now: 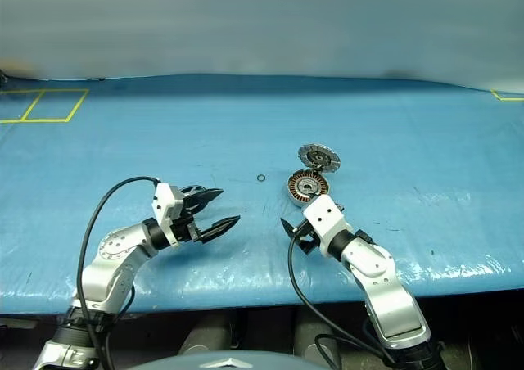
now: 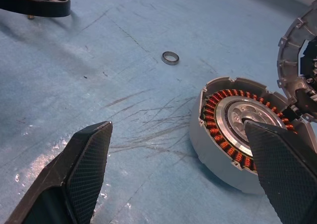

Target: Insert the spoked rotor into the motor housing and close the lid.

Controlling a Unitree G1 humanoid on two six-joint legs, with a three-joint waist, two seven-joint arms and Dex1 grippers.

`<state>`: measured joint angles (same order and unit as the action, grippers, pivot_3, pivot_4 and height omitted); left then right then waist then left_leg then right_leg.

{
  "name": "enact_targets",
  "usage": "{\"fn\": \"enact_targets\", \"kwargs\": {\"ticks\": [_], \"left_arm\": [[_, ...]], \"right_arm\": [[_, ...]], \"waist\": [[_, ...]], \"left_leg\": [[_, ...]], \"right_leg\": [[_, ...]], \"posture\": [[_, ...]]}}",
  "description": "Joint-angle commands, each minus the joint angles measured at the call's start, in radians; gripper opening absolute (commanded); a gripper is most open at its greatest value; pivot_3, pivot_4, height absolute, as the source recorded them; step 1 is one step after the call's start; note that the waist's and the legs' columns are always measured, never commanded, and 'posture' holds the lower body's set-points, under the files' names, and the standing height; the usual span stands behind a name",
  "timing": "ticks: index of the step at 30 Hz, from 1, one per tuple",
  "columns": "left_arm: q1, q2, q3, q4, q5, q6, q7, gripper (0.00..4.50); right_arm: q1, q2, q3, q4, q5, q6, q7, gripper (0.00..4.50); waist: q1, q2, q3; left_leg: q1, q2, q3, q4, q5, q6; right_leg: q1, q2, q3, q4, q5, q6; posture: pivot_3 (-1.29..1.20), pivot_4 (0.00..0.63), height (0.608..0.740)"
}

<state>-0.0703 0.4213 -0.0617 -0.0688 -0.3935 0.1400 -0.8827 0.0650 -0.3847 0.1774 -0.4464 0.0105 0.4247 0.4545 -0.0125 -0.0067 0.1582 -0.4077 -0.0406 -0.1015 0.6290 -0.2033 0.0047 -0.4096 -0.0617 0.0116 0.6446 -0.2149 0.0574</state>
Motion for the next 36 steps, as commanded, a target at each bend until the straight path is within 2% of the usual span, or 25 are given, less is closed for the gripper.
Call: {"fn": "enact_targets", "kwargs": {"ticks": [1, 36], "left_arm": [[-0.011, -0.007, 0.01, -0.022, -0.013, -0.011, -0.005, 4.45], [0.001, -0.025, 0.008, -0.042, -0.004, -0.007, 0.015, 4.45]], "right_arm": [[-0.012, -0.003, -0.014, -0.028, 0.005, -0.001, -0.004, 4.5], [-0.036, 0.008, 0.003, -0.014, 0.004, 0.001, -0.019, 4.5]], "waist": [[0.0, 0.0, 0.0], [0.0, 0.0, 0.0]], "left_leg": [[0.0, 0.0, 0.0, 0.0, 0.0, 0.0], [0.0, 0.0, 0.0, 0.0, 0.0, 0.0]], "right_leg": [[0.0, 0.0, 0.0, 0.0, 0.0, 0.0], [0.0, 0.0, 0.0, 0.0, 0.0, 0.0]], "posture": [[0.0, 0.15, 0.74], [0.0, 0.15, 0.74]]}}
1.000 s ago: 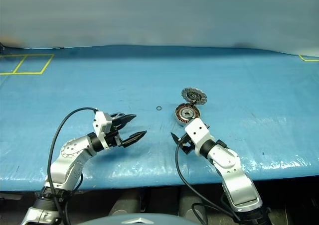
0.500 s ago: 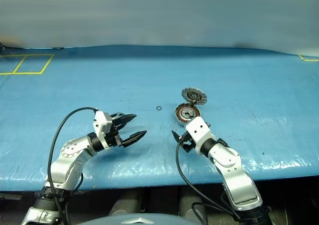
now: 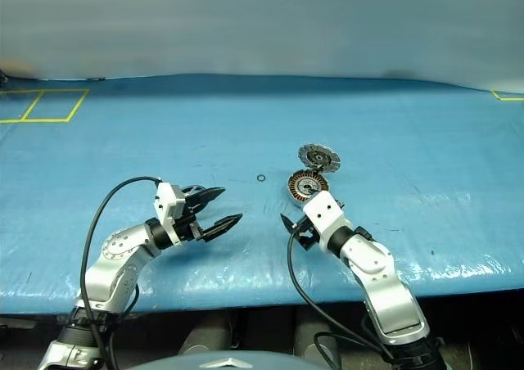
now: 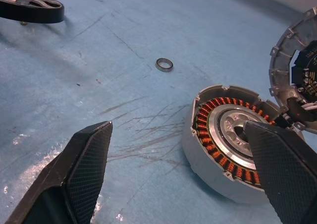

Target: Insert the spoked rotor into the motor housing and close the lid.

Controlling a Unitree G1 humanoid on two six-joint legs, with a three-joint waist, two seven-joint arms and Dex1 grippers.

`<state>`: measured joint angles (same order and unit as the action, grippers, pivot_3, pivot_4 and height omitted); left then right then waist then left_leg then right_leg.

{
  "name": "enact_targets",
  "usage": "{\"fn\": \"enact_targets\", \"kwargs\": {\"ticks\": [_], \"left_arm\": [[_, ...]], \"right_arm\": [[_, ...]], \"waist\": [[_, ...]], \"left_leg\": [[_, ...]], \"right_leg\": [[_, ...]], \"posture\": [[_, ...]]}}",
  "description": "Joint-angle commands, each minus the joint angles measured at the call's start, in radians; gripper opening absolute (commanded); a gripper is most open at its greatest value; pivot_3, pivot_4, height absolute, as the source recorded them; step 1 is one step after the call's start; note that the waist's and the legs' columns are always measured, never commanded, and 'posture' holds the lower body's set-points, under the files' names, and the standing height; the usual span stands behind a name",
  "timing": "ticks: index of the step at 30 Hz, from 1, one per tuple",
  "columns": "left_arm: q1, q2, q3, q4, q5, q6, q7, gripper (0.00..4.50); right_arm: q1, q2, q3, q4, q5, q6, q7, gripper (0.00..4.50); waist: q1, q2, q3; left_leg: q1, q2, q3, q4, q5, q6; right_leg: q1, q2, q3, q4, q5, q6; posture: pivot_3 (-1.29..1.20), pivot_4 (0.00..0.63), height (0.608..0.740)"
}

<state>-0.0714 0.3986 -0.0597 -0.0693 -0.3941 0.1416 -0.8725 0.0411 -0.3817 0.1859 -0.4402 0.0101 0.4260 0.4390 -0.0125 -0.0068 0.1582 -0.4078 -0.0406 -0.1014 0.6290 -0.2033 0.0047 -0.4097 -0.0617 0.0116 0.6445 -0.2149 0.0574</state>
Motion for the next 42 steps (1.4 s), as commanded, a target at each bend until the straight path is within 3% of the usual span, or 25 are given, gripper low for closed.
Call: {"fn": "enact_targets", "kwargs": {"ticks": [1, 8, 12, 23, 28, 42], "left_arm": [[0.005, -0.001, 0.006, -0.043, -0.003, -0.009, 0.005, 4.45], [0.009, -0.003, 0.003, -0.047, -0.004, -0.007, 0.004, 4.45], [0.008, -0.007, -0.002, -0.046, -0.004, -0.007, 0.002, 4.45], [-0.002, -0.035, -0.022, -0.014, 0.005, -0.023, -0.005, 4.45], [0.007, -0.055, -0.028, -0.007, 0.009, -0.036, 0.001, 4.45], [0.06, -0.081, -0.02, -0.016, 0.02, -0.066, 0.025, 4.45]], "right_arm": [[-0.013, 0.006, -0.005, -0.02, 0.006, 0.0, -0.003, 4.5], [-0.025, 0.032, -0.037, -0.021, 0.05, 0.026, -0.007, 4.5], [-0.089, 0.058, -0.1, -0.057, 0.139, 0.168, -0.002, 4.5], [-0.375, -0.257, 0.041, -0.044, 0.136, 0.53, 0.183, 4.5], [-0.484, -0.322, 0.144, 0.03, 0.114, 0.543, 0.248, 4.5], [-0.607, -0.291, 0.299, 0.222, 0.022, 0.488, 0.294, 4.5]], "waist": [[0.0, 0.0, 0.0], [0.0, 0.0, 0.0], [0.0, 0.0, 0.0], [-0.001, 0.0, 0.0], [0.0, 0.0, 0.001], [0.0, 0.0, 0.001]], "left_leg": [[0.0, 0.0, 0.0, 0.0, 0.0, 0.0], [0.0, 0.0, 0.0, 0.0, 0.0, 0.0], [0.0, 0.0, 0.0, 0.0, 0.0, 0.0], [-0.001, 0.0, 0.0, 0.0, 0.0, 0.0], [-0.002, 0.0, 0.0, 0.0, 0.0, 0.001], [-0.002, 0.0, 0.0, 0.0, 0.0, 0.001]], "right_leg": [[0.0, 0.0, 0.0, 0.0, 0.0, 0.0], [0.0, 0.0, 0.0, 0.0, 0.0, 0.0], [0.0, 0.0, 0.0, 0.0, 0.0, 0.0], [0.0, 0.0, -0.001, 0.0, 0.0, 0.0], [-0.001, -0.001, -0.001, -0.001, 0.0, 0.0], [-0.002, -0.001, -0.001, -0.001, 0.001, 0.001]], "posture": [[0.0, 0.15, 0.74], [0.0, 0.15, 0.74], [0.0, 0.15, 0.74], [0.0, 0.15, 0.74], [0.0, 0.15, 0.74], [0.0, 0.15, 0.74]]}}
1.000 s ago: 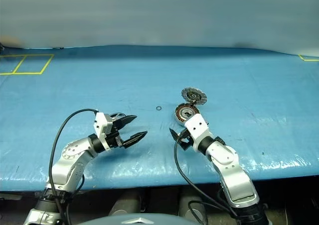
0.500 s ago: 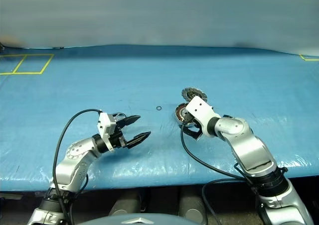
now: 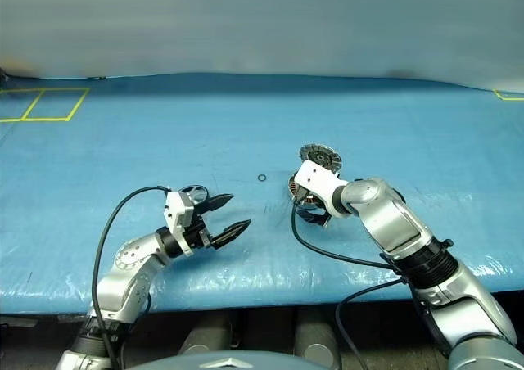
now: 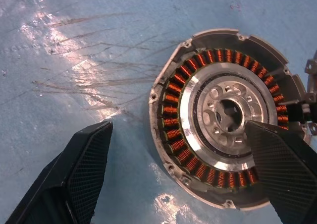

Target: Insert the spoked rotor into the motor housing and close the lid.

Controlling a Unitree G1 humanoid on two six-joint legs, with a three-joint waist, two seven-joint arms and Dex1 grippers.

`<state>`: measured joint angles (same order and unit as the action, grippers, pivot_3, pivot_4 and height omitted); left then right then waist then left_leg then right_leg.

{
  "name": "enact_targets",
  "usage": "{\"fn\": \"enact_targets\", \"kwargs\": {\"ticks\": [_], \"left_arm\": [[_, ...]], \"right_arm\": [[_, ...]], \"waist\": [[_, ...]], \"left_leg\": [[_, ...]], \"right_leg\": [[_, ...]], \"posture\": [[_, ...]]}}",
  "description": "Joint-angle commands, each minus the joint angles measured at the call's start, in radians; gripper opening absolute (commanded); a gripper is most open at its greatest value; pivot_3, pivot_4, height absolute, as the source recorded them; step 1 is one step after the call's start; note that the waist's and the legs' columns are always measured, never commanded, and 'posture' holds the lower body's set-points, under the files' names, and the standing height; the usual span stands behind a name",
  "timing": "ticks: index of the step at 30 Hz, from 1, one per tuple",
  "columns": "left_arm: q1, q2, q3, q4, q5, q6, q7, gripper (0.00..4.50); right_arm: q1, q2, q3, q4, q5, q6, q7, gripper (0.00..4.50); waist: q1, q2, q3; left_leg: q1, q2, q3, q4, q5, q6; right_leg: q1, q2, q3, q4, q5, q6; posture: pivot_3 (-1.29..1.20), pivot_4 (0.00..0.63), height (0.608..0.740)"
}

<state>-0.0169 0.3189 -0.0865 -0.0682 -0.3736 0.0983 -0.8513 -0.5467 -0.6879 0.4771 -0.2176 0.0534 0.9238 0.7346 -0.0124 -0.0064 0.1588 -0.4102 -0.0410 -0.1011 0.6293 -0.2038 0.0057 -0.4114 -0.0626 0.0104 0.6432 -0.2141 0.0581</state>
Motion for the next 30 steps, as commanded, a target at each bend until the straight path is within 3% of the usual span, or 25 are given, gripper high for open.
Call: {"fn": "enact_targets", "kwargs": {"ticks": [1, 10, 14, 17, 19, 30], "left_arm": [[0.008, -0.002, 0.006, -0.019, 0.0, -0.023, 0.005, 4.45], [0.016, -0.005, 0.001, -0.025, 0.0, -0.022, 0.01, 4.45], [0.014, -0.008, -0.003, -0.025, 0.003, -0.024, 0.015, 4.5], [0.01, -0.009, -0.004, -0.023, 0.003, -0.024, 0.015, 4.5], [0.008, -0.01, -0.007, -0.022, 0.004, -0.024, 0.017, 4.5], [0.008, -0.008, -0.002, -0.022, 0.002, -0.019, 0.017, 4.5]], "right_arm": [[-0.022, 0.02, 0.01, 0.001, -0.026, -0.008, -0.002, 4.5], [-0.035, 0.042, 0.05, 0.032, -0.064, 0.019, 0.009, 4.5], [-0.039, 0.035, 0.064, 0.036, -0.081, 0.018, 0.022, 3.71], [-0.041, 0.035, 0.068, 0.036, -0.096, 0.018, 0.027, 2.67], [-0.041, 0.038, 0.065, 0.033, -0.101, 0.022, 0.028, 2.24], [-0.007, -0.038, 0.151, -0.19, -0.105, -0.118, 0.19, 2.24]], "waist": [[-0.001, 0.0, 0.0], [0.0, 0.0, 0.0], [0.0, 0.0, 0.0], [0.001, 0.0, 0.0], [0.0, -0.001, -0.001], [-0.006, -0.001, -0.001]], "left_leg": [[0.0, 0.0, 0.0, 0.0, 0.0, 0.0], [0.0, 0.0, 0.0, 0.0, 0.0, 0.0], [0.0, 0.0, 0.0, 0.0, 0.0, 0.0], [0.0, 0.0, 0.0, 0.0, 0.0, 0.0], [0.0, 0.0, 0.0, 0.0, 0.0, 0.0], [0.0, 0.0, 0.0, 0.0, -0.001, 0.001]], "right_leg": [[0.0, 0.0, 0.0, 0.0, 0.0, 0.0], [0.0, 0.0, 0.0, 0.0, 0.0, 0.0], [0.0, 0.0, 0.0, 0.0, 0.0, 0.0], [0.0, 0.0, 0.0, 0.0, 0.0, 0.0], [0.001, 0.0, 0.0, 0.0, 0.0, 0.0], [-0.001, 0.0, 0.0, 0.0, 0.002, 0.004]], "posture": [[0.0, 0.15, 0.74], [0.0, 0.15, 0.74], [0.0, 0.15, 0.74], [0.0, 0.15, 0.74], [0.0, 0.15, 0.74], [0.0, 0.15, 0.74]]}}
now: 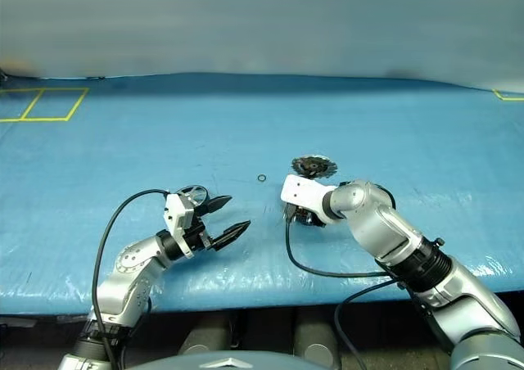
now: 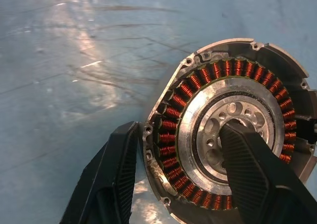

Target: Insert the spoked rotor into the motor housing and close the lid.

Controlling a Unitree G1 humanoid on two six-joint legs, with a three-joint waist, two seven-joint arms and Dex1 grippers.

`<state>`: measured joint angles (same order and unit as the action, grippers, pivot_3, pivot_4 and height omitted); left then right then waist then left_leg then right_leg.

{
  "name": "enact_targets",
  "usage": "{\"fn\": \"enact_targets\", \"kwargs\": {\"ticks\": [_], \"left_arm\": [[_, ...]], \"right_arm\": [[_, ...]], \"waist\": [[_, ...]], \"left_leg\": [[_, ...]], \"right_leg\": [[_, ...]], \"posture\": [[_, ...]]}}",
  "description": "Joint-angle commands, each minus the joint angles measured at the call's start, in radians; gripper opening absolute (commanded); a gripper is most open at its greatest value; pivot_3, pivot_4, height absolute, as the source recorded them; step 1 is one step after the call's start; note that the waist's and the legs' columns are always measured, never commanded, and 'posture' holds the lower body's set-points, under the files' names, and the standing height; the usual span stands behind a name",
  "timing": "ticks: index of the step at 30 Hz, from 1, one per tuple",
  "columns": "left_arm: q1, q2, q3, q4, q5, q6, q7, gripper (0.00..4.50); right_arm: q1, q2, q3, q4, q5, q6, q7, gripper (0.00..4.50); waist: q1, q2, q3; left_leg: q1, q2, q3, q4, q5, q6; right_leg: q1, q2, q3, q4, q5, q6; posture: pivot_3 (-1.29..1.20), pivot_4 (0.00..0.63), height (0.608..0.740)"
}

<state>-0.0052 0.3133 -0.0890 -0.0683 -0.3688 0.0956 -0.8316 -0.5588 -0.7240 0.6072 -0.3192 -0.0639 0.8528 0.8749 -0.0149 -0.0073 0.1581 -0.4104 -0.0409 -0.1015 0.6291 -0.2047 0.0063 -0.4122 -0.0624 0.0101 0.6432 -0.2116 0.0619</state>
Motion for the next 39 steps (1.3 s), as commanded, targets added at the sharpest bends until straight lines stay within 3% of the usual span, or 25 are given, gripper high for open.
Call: {"fn": "enact_targets", "kwargs": {"ticks": [1, 11, 18, 19, 23, 33, 39], "left_arm": [[-0.004, -0.001, 0.002, -0.022, -0.005, -0.016, -0.003, 4.5], [-0.004, 0.003, 0.01, -0.021, -0.005, -0.016, 0.003, 4.5], [-0.003, 0.002, 0.005, -0.024, -0.003, -0.016, 0.003, 4.5], [-0.003, 0.001, 0.005, -0.025, -0.004, -0.016, 0.003, 4.5], [-0.005, 0.002, 0.003, -0.025, -0.004, -0.014, 0.0, 4.5], [-0.006, 0.007, 0.001, -0.025, -0.006, -0.009, -0.008, 4.5], [-0.024, 0.018, 0.042, -0.017, -0.014, -0.007, 0.012, 4.5]], "right_arm": [[0.004, -0.004, 0.035, -0.1, -0.004, -0.066, 0.054, 2.24], [0.023, -0.037, 0.096, -0.097, -0.112, -0.19, 0.097, 2.24], [0.047, -0.006, 0.068, -0.098, -0.119, -0.214, 0.11, 2.24], [0.049, 0.0, 0.062, -0.099, -0.116, -0.21, 0.109, 2.95], [0.056, 0.031, 0.031, -0.117, -0.094, -0.15, 0.118, 4.09], [0.066, 0.055, -0.107, -0.253, 0.024, -0.036, 0.128, 4.09], [0.237, 0.03, -0.338, -0.348, 0.2, -0.057, 0.131, 4.09]], "waist": [[-0.005, 0.0, 0.0], [0.002, 0.0, 0.0], [0.003, 0.0, 0.0], [0.002, 0.0, 0.0], [0.002, 0.0, 0.0], [0.004, 0.0, 0.0], [0.009, 0.0, 0.0]], "left_leg": [[0.0, 0.0, 0.0, 0.0, 0.0, 0.0], [0.0, 0.0, 0.0, 0.002, 0.0, -0.001], [0.0, 0.0, 0.0, 0.002, 0.0, -0.001], [0.0, 0.0, 0.0, 0.002, 0.0, -0.001], [0.0, 0.0, 0.0, 0.002, 0.0, -0.001], [0.0, 0.0, 0.0, 0.002, 0.0, -0.001], [-0.001, 0.0, -0.001, 0.002, 0.0, 0.0]], "right_leg": [[0.0, 0.0, 0.0, 0.0, 0.0, 0.0], [0.001, -0.001, 0.0, 0.0, -0.001, -0.002], [0.001, -0.001, 0.0, 0.0, -0.001, -0.001], [0.001, -0.001, 0.0, 0.0, -0.001, -0.002], [0.0, -0.001, 0.0, 0.0, -0.001, -0.002], [0.0, -0.001, 0.0, 0.0, -0.001, -0.001], [0.001, -0.001, 0.0, -0.001, -0.001, -0.001]], "posture": [[0.0, 0.15, 0.74], [0.0, 0.15, 0.74], [0.0, 0.15, 0.74], [0.0, 0.15, 0.74], [0.0, 0.15, 0.74], [0.0, 0.15, 0.74], [0.0, 0.15, 0.74]]}}
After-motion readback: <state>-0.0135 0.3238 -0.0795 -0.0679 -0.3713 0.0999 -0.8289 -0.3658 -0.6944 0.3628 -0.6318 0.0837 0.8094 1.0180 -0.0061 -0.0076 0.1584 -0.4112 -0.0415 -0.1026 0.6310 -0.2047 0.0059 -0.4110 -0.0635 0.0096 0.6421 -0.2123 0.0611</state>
